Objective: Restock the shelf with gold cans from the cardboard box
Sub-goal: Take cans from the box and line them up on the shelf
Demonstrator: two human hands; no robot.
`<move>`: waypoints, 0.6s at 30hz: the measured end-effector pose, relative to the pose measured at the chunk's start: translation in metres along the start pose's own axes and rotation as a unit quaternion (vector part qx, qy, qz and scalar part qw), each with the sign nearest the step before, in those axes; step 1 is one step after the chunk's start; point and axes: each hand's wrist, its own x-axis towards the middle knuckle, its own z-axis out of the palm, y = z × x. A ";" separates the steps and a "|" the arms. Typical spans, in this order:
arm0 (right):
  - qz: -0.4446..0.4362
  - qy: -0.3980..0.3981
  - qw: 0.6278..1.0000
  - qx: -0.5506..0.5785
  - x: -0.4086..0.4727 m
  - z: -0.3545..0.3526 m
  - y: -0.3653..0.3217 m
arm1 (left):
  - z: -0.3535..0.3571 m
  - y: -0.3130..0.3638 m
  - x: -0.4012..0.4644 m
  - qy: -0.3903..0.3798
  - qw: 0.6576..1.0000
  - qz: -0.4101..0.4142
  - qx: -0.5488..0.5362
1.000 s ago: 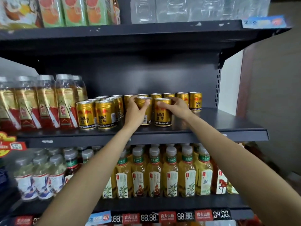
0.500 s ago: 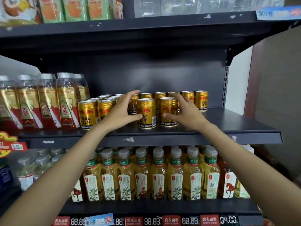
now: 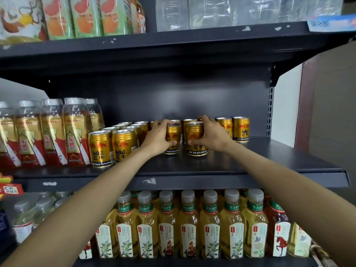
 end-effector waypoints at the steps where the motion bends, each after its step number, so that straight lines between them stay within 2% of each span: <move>1: 0.009 -0.002 1.000 -0.002 0.009 0.002 0.001 | 0.003 -0.002 0.005 -0.006 1.000 0.000 0.021; 4: 0.024 -0.016 0.999 -0.015 0.034 0.010 0.004 | 0.011 -0.010 0.016 -0.017 0.998 0.002 0.065; 10: 0.009 -0.029 0.999 -0.031 0.062 0.033 0.001 | 0.022 -0.020 0.026 -0.005 0.997 -0.041 0.061; 13: -0.001 -0.054 0.998 -0.045 0.069 0.046 -0.005 | 0.024 -0.024 0.028 0.002 0.997 -0.033 0.070; 16: -0.008 -0.063 0.997 -0.046 0.073 0.055 -0.007 | 0.024 -0.031 0.027 0.002 0.985 0.012 0.170; 18: -0.010 -0.057 0.997 -0.045 0.075 0.058 -0.006 | 0.025 -0.032 0.028 0.009 0.958 0.047 0.282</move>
